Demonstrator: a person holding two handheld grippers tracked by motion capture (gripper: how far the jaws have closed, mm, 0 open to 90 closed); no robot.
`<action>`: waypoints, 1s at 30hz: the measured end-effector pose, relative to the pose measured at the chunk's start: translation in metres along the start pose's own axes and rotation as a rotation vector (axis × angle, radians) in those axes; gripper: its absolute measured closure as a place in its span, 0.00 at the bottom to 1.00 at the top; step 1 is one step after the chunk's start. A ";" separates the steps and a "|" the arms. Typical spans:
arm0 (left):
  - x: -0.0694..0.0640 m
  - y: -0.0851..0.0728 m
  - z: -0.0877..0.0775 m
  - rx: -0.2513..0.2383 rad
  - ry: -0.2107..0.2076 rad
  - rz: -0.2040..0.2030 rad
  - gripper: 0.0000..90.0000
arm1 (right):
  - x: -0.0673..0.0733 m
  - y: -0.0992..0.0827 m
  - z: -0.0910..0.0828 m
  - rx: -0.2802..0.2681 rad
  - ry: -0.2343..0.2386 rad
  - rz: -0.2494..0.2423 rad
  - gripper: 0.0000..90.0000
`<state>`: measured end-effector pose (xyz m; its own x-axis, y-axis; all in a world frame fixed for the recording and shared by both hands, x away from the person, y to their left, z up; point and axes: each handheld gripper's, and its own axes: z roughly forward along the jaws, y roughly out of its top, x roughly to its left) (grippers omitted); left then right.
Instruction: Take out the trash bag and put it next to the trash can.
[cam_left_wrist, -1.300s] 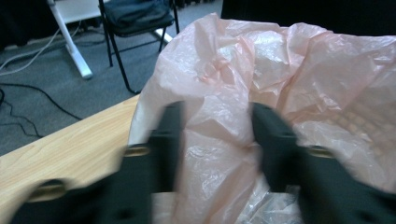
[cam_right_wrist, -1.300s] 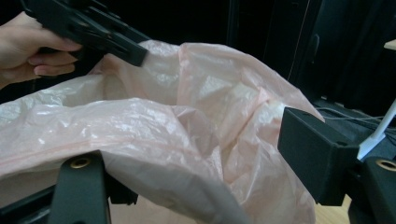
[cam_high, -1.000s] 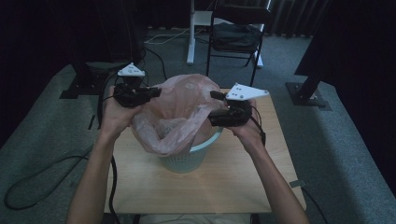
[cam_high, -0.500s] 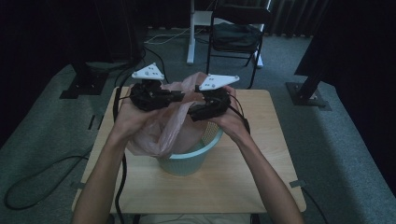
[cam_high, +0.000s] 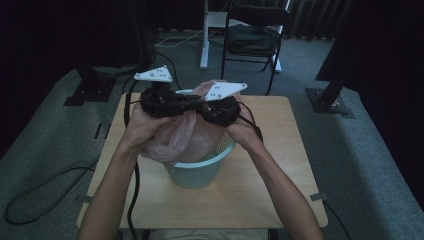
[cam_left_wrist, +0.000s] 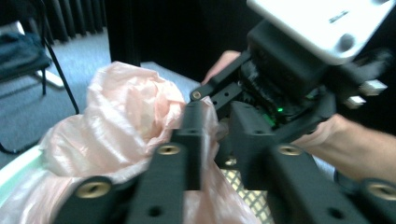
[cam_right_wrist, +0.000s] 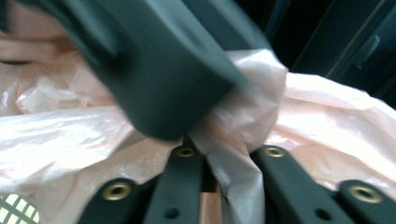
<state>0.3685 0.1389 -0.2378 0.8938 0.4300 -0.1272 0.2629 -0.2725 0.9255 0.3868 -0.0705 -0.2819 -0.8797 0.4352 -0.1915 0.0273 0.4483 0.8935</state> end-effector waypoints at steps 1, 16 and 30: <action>0.000 0.000 -0.006 -0.016 0.016 0.001 0.72 | -0.001 -0.001 -0.002 -0.009 -0.014 0.003 0.98; 0.031 -0.048 -0.075 -0.119 0.263 -0.145 0.60 | -0.004 -0.013 -0.031 -0.142 -0.196 0.016 0.98; 0.030 -0.083 -0.081 -0.118 0.376 -0.178 0.58 | 0.001 -0.002 -0.046 -0.243 -0.333 -0.052 0.99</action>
<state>0.3441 0.2446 -0.2899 0.6381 0.7509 -0.1706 0.3384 -0.0744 0.9380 0.3643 -0.1070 -0.2655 -0.6740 0.6635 -0.3247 -0.1613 0.2968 0.9412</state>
